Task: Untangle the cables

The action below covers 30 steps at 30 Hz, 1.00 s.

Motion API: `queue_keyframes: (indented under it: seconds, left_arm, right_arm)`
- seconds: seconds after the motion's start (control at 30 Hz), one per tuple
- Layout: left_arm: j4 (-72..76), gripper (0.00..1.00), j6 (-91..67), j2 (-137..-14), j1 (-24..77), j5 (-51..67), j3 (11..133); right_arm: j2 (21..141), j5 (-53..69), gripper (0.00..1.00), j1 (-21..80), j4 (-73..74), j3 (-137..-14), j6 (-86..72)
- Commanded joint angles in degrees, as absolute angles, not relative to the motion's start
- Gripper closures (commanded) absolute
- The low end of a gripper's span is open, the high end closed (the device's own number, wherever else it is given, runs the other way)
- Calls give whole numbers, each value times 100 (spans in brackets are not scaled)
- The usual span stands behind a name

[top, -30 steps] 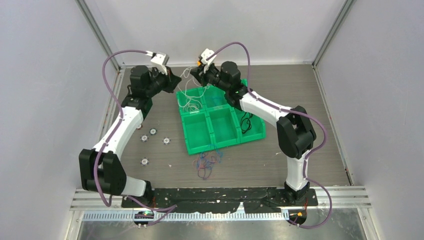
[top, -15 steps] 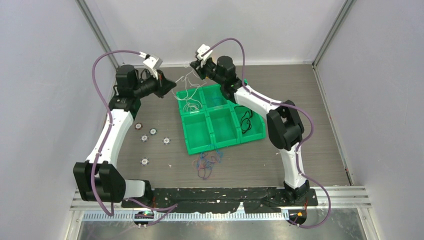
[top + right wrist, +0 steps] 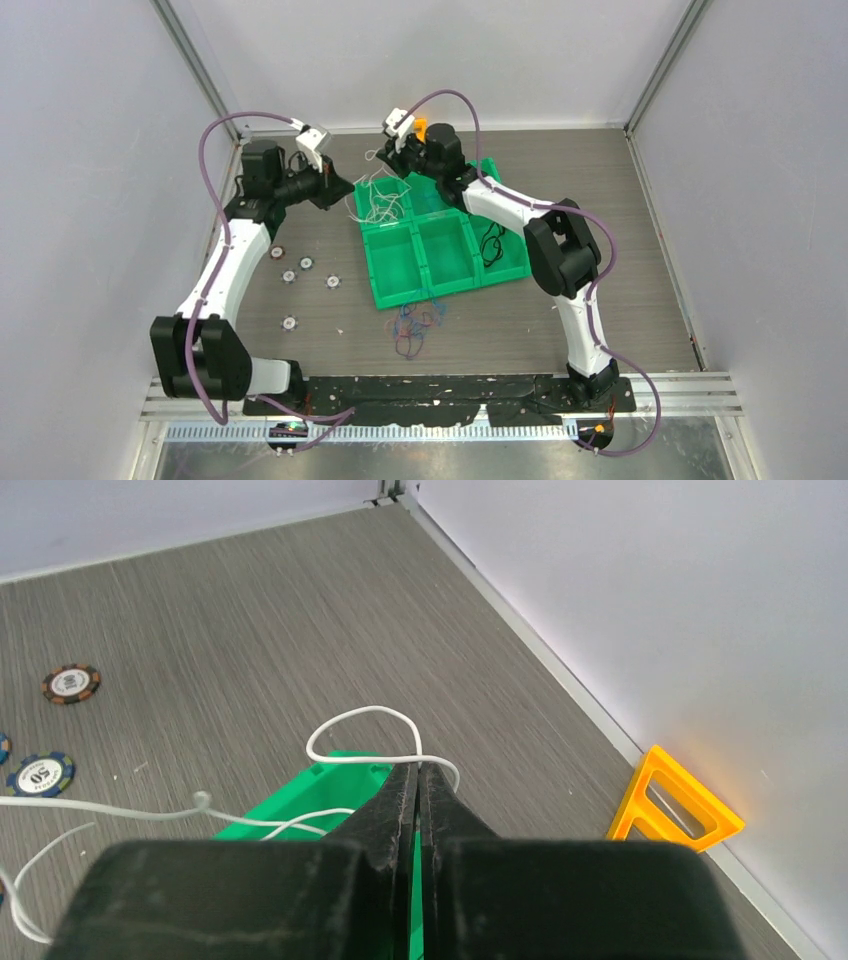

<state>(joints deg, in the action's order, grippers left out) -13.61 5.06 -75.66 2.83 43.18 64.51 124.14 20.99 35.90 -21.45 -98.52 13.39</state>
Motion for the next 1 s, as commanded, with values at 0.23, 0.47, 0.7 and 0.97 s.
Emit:
queue_keyframes:
  seconds: [0.23, 0.47, 0.7, 0.97]
  left_arm:
    - [-898, 100, -634, -8942, 581, 3276, 7092]
    - [-1450, 100, -1311, -9797, 623, 2983, 7552]
    - [-1836, 100, -1954, -10827, 938, 2763, 8260]
    - [-2977, 100, -2247, -11639, 1392, 1407, 9257]
  right_arm:
    - [12436, 2166, 95, 3619, -1691, -9767, 1826]
    - [12269, 2684, 95, 3621, -1372, -9688, 1511]
    - [11701, 2898, 94, 3612, -1385, -9179, 1277]
    - [11271, 3054, 53, 3536, -963, -9061, 1297]
